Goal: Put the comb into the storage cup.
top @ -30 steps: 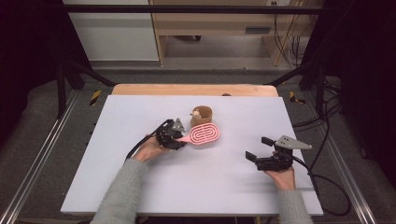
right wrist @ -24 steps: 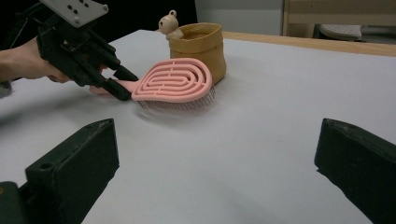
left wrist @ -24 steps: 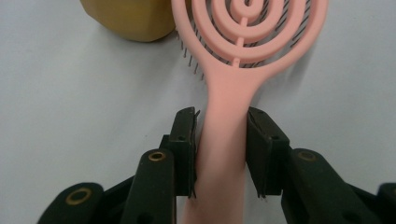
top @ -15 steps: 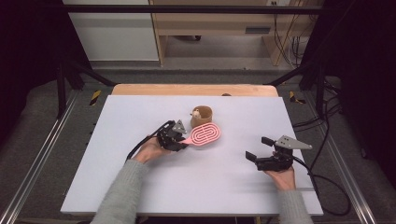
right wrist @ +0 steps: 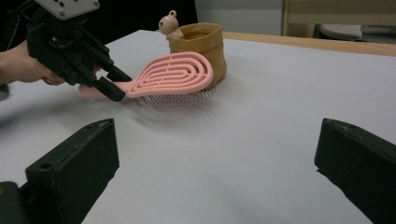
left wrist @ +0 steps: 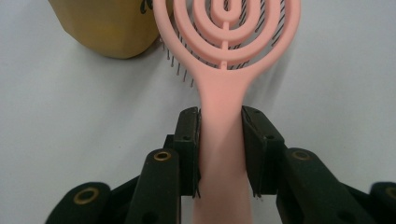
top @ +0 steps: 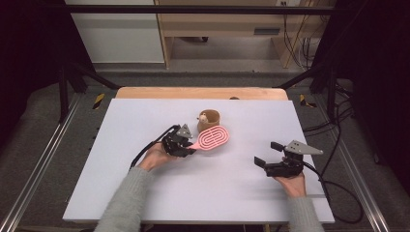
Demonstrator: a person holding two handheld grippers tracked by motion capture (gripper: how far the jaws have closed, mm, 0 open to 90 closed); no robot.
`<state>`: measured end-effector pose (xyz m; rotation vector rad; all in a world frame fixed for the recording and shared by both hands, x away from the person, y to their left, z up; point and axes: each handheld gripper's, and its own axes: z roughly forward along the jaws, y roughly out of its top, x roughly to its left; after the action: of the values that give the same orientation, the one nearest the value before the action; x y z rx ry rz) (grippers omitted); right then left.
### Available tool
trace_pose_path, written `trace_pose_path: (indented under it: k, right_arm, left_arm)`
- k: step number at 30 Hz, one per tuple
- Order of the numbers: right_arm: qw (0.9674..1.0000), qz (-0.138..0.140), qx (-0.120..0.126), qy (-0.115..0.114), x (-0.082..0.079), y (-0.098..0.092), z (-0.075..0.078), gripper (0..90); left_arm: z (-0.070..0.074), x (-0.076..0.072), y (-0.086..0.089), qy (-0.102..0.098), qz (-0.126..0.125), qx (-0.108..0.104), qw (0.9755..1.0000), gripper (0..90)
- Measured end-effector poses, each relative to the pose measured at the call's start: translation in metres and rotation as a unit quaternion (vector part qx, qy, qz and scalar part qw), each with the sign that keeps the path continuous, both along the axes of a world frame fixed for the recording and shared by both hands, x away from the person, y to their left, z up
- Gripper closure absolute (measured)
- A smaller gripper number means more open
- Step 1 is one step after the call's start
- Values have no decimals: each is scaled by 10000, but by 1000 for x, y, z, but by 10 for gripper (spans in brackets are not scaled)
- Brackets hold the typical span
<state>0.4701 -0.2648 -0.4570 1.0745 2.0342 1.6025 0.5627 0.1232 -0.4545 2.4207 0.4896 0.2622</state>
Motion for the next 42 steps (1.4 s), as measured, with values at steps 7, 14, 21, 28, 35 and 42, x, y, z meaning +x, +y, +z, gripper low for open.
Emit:
trace_pose_path:
  k: [7,14,21,28,35,42]
  right_arm:
    - [10000,-4,6,3,0,0,0,4]
    - [10000,-3,17,8,0,0,0,4]
    - [10000,2,35,13,0,1,0,5]
    - [10000,13,81,4,0,0,1,6]
    - [9999,24,106,14,-1,2,3,6]
    - [9999,35,118,33,-1,4,4,6]
  left_arm:
    - [2,-8,5,-72,123,-173,9997,685]
    - [6,-17,10,-150,224,-383,9989,685]
    - [9,-26,15,-189,289,-586,9977,685]
    - [12,-36,20,-260,358,-719,9964,685]
    - [20,-45,26,-320,468,-896,9944,685]
    - [27,-54,32,-413,618,-1042,9918,685]
